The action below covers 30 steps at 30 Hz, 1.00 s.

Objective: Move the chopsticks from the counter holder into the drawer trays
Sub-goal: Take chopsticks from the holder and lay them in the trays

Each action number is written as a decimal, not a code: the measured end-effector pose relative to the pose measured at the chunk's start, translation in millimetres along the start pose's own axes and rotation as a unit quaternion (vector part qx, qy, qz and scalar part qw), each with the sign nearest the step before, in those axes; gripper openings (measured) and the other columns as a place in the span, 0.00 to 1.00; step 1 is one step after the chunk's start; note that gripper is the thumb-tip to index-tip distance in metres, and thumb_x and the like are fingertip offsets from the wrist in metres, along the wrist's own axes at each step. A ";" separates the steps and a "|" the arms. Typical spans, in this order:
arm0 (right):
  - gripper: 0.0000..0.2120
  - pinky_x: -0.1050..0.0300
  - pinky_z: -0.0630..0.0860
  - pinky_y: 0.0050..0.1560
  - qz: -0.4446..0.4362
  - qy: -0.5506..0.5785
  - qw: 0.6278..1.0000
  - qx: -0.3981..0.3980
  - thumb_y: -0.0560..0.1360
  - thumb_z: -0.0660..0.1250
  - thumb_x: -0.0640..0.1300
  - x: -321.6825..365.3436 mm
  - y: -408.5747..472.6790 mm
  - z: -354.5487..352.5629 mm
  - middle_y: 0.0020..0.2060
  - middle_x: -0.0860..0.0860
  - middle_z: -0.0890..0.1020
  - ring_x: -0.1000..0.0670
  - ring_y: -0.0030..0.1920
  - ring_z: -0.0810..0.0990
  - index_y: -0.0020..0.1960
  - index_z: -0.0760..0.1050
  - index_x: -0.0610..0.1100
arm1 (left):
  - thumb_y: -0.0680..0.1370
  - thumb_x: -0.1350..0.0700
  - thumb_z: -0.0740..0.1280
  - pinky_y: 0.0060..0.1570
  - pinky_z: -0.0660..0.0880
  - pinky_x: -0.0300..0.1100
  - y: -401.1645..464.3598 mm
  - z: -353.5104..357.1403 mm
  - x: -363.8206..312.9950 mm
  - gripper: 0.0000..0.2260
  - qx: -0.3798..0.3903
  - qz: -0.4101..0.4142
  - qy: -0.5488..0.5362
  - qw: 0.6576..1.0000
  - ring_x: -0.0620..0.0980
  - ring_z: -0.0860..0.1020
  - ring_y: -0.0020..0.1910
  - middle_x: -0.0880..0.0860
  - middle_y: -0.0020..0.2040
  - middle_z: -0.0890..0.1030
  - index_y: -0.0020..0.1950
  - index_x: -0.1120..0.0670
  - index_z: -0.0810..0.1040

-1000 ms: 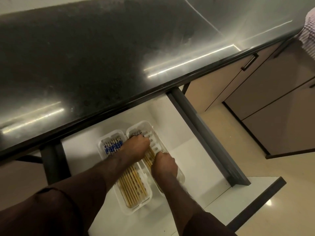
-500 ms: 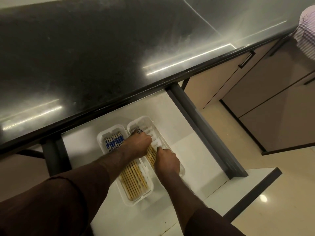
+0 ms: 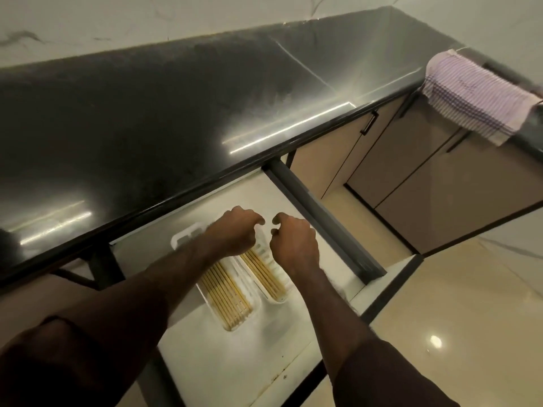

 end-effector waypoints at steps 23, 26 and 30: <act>0.11 0.49 0.81 0.51 -0.323 0.077 0.928 -0.166 0.77 0.67 0.45 276.7 -151.6 -175.8 0.49 0.46 0.85 0.47 0.47 0.84 0.59 0.78 0.45 | 0.75 0.61 0.68 0.67 0.70 0.48 -281.5 -297.2 11.5 0.14 -0.426 -0.011 -0.005 0.905 0.53 0.77 0.63 0.53 0.64 0.79 0.60 0.54 0.82; 0.12 0.53 0.79 0.51 -0.359 0.089 0.917 -0.150 0.77 0.66 0.45 330.5 -155.9 -156.1 0.50 0.46 0.85 0.48 0.48 0.83 0.60 0.78 0.46 | 0.75 0.61 0.68 0.69 0.67 0.46 -305.2 -318.8 52.3 0.15 -0.448 -0.037 -0.017 0.893 0.53 0.76 0.64 0.53 0.67 0.77 0.61 0.54 0.81; 0.12 0.58 0.77 0.49 -0.396 0.089 0.906 -0.123 0.76 0.66 0.45 411.7 -156.5 -109.6 0.49 0.48 0.85 0.50 0.48 0.84 0.59 0.79 0.46 | 0.76 0.62 0.68 0.68 0.63 0.40 -323.5 -344.0 128.4 0.17 -0.451 -0.082 -0.020 0.889 0.53 0.75 0.66 0.53 0.70 0.73 0.64 0.54 0.79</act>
Point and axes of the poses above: each hand's wrist, its own y-axis towards the middle knuckle, its own z-axis out of the palm, x = y × z, the point moved 6 cm from there along y, towards the middle knuckle
